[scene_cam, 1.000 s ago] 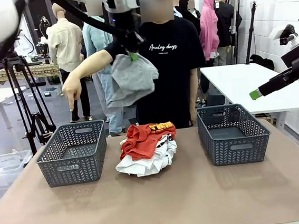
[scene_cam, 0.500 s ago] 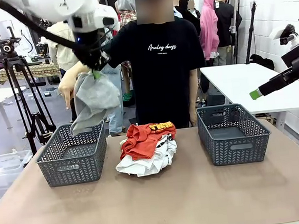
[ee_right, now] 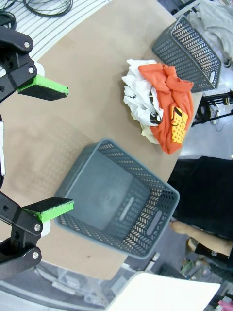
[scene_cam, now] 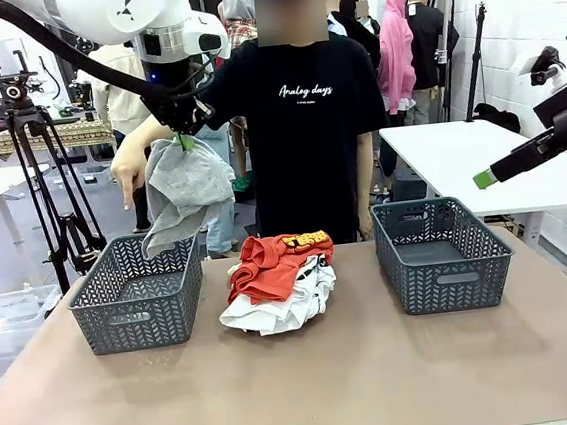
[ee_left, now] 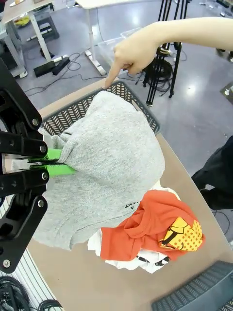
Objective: Sort the tops and bottoms.
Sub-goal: Sort the clothes according to human instructions.
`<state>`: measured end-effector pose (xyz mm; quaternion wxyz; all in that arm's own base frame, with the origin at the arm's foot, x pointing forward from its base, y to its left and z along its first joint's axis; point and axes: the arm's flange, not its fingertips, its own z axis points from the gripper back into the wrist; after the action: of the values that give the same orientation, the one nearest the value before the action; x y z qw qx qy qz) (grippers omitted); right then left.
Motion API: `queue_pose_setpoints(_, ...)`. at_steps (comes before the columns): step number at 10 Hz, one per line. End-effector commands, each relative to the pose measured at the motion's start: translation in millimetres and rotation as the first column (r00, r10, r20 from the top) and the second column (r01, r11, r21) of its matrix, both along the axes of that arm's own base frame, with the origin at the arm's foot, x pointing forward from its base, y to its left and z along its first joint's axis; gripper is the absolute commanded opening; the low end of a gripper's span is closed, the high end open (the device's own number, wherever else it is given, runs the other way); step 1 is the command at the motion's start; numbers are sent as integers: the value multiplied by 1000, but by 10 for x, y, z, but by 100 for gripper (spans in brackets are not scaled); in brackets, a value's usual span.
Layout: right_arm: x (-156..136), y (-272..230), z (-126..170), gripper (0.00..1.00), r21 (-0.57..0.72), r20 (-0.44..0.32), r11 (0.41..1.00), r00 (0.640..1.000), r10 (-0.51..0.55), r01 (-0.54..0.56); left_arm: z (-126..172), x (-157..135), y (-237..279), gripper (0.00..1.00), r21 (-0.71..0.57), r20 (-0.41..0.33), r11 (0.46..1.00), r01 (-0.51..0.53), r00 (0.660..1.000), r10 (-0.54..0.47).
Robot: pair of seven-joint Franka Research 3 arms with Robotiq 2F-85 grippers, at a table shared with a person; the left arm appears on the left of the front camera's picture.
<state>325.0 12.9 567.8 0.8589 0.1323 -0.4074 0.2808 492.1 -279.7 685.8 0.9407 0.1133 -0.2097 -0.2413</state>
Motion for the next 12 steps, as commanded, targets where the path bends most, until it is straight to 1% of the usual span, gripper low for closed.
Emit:
queue_pose_setpoints(1, 4, -9, -15, 100, 7, -5, 1000, 1000, 11, -11, -106, 54, 86, 0, -4, -43, 1000, -23, 999, 22)
queue_pose_setpoints(2, 4, -9, -15, 100, 7, -5, 1000, 1000, 11, -11, -166, 79, 252, 0, 13, -32, 996, -87, 996, 87)
queue_pose_setpoints(4, 4, -9, -15, 100, 7, -5, 1000, 1000, 11, -11, -332, 161, 641, 0, -3, -93, 986, -168, 982, 167)
queue_pose_setpoints(5, 4, -9, -15, 100, 7, -5, 1000, 1000, 11, -11, -398, 245, 810, 0, -29, -81, 980, -199, 977, 196)
queue_pose_setpoints(6, 4, -9, -15, 100, 7, -5, 1000, 1000, 11, -11, -438, 335, 915, 0, -13, -54, 975, -223, 973, 222)
queue_pose_setpoints(8, 4, -9, -15, 100, 7, -5, 1000, 1000, 11, -11, -569, 467, 1155, 0, -18, -84, 960, -278, 958, 276)
queue_pose_setpoints(9, 4, -9, -15, 100, 7, -5, 1000, 1000, 11, -11, -743, 564, 1284, 0, -9, -110, 949, -316, 943, 314)
queue_pose_setpoints(11, 4, -9, -15, 100, 7, -5, 1000, 1000, 11, -11, -1018, 724, 1390, 0, -30, -138, 950, -312, 942, 305)
queue_pose_setpoints(12, 4, -9, -15, 100, 7, -5, 1000, 1000, 11, -11, -1155, 803, 1440, 0, -30, -167, 947, -319, 936, 310)
